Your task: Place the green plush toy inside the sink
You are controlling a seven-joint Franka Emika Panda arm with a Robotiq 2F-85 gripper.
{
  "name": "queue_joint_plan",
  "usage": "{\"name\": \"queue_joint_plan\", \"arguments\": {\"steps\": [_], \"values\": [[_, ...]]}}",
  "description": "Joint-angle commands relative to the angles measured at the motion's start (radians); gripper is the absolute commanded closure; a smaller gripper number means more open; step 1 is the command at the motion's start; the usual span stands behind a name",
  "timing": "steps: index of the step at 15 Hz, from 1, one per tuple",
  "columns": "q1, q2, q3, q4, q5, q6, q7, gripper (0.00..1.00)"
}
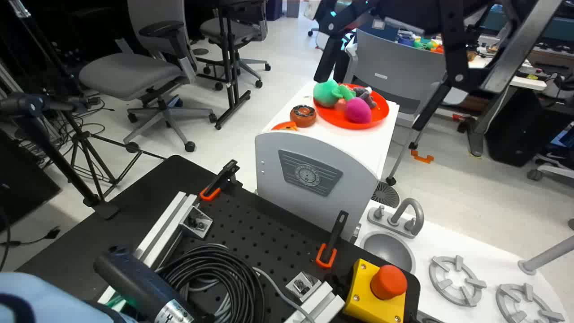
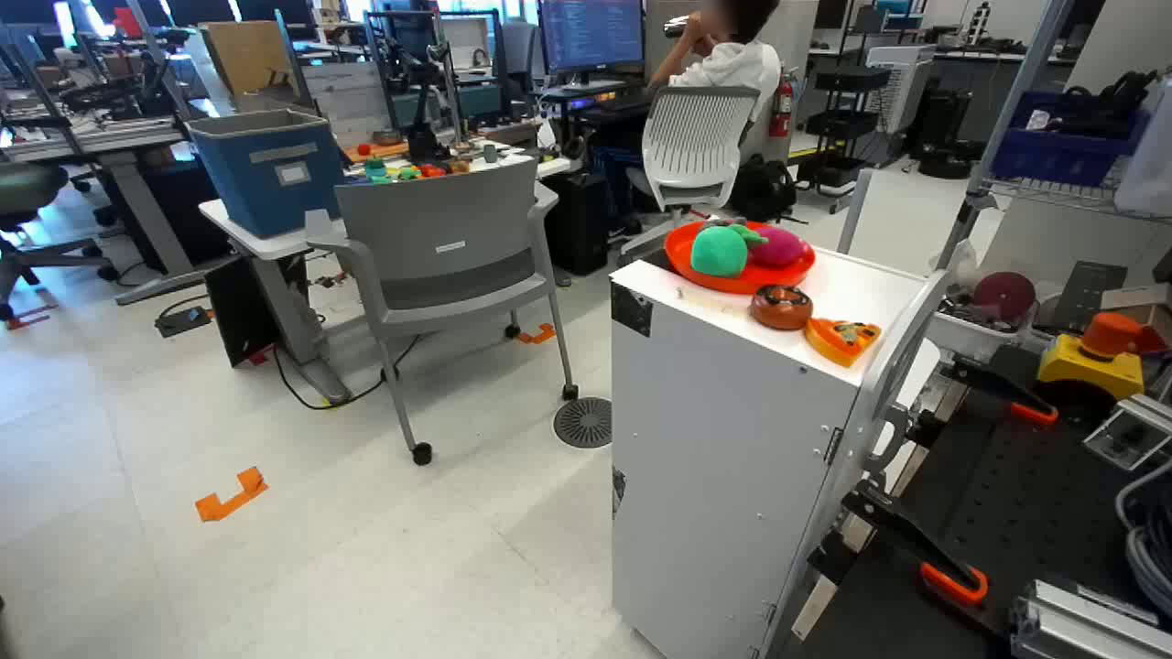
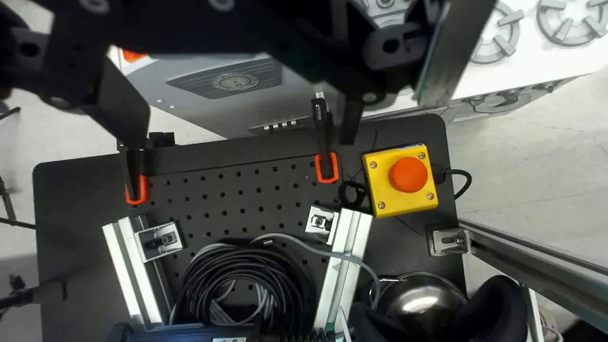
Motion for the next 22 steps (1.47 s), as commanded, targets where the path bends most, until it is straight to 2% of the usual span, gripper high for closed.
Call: {"name": "queue_joint_plan", "arguments": {"steps": [1, 17, 18, 19, 20, 21, 22], "values": [[-0.01, 0.001, 0.009, 0.002, 0.004, -0.002, -0.004, 0.0], [-0.01, 0.001, 0.009, 0.002, 0.004, -0.002, -0.004, 0.0], [-0.01, 0.013, 0.013, 0.007, 0.008, -0.02, 0.012, 0.0], [-0.009, 0.047, 0.01, 0.037, 0.053, -0.081, 0.05, 0.0], [-0.012, 0.071, 0.019, 0.054, 0.052, -0.13, 0.075, 0.0], [-0.012, 0.017, 0.013, 0.008, 0.028, -0.057, 0.038, 0.0], [-0.012, 0.024, 0.015, 0.01, 0.029, -0.067, 0.044, 0.0]]}}
